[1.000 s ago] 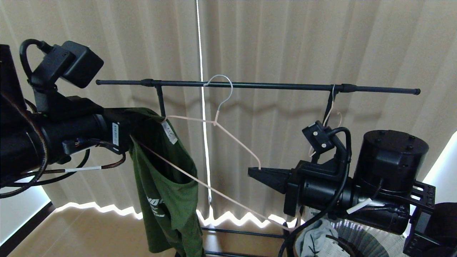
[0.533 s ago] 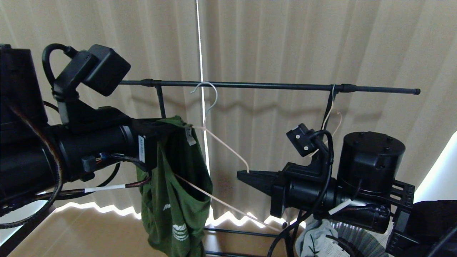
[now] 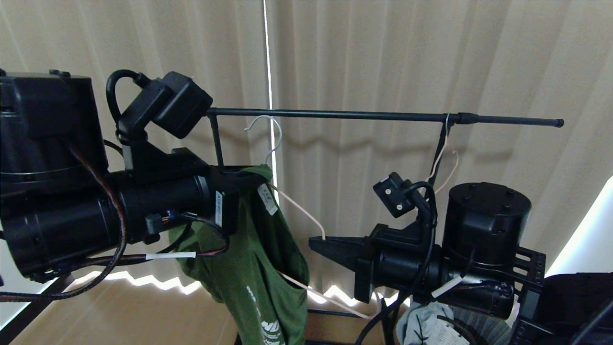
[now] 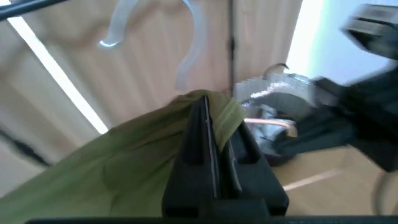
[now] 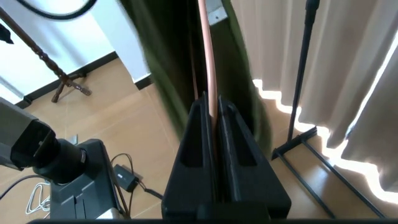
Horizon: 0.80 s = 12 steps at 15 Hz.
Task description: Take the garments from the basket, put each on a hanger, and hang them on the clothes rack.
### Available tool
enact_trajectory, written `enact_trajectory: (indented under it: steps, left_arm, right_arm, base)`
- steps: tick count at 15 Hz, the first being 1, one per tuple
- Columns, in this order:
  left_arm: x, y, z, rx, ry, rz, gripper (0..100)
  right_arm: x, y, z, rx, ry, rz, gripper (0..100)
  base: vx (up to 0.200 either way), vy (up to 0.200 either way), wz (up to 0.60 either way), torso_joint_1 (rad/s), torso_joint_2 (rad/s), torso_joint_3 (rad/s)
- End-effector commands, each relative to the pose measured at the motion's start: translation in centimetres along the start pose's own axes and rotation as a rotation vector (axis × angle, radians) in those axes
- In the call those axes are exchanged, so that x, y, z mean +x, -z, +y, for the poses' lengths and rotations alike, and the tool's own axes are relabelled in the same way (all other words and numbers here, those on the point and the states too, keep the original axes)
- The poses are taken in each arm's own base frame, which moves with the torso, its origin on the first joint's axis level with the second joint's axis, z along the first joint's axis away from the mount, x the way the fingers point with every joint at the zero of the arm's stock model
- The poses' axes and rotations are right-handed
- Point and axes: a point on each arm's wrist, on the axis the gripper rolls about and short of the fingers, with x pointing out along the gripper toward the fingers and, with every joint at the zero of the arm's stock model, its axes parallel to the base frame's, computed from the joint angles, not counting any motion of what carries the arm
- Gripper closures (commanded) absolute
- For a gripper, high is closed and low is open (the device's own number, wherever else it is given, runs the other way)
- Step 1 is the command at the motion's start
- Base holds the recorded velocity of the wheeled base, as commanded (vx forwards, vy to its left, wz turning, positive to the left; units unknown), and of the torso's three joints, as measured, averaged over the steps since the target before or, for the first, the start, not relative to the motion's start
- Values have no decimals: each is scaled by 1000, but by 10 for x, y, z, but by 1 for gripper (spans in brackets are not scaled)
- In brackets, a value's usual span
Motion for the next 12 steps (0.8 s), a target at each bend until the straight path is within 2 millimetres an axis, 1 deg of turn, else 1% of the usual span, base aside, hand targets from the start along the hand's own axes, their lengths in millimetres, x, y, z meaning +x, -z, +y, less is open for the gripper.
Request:
enact_trajectory:
  steps: [1,2,3,5,7,8,9,10,12]
  left_arm:
    - [1,1,-2,1,10,2,100]
    - [0,2,-2,4,10,5,0]
    - [0,2,-2,4,10,5,0]
    - [-11,2,-1,42,1,-5,0]
    - [-20,1,4,81,-27,-21,0]
    - [-21,1,5,85,-32,-20,0]
    - [-29,5,10,127,-62,-14,0]
    - [-31,9,14,145,-80,-3,0]
    - [-37,17,28,216,-149,30,0]
  right_arm:
    - [1,1,0,2,-2,2,100]
    - [0,0,1,-1,-1,-1,100]
    - [0,0,1,-1,-1,-1,100]
    - [-8,-3,3,-4,2,-16,100]
    - [-19,-13,-1,-12,21,-56,100]
    - [-20,-15,-1,-13,22,-63,100]
    - [-31,-21,-2,-18,36,-93,100]
    - [-36,-23,-1,-21,38,-100,100]
    - [-50,-19,2,-43,44,-95,100]
  base:
    - [0,0,0,0,0,0]
    - [0,0,0,0,0,0]
    - [0,0,0,0,0,0]
    - [0,0,0,0,0,0]
    - [0,0,0,0,0,0]
    - [0,0,0,0,0,0]
    - [0,0,0,0,0,0]
    - [0,0,0,0,0,0]
    - [0,0,0,0,0,0]
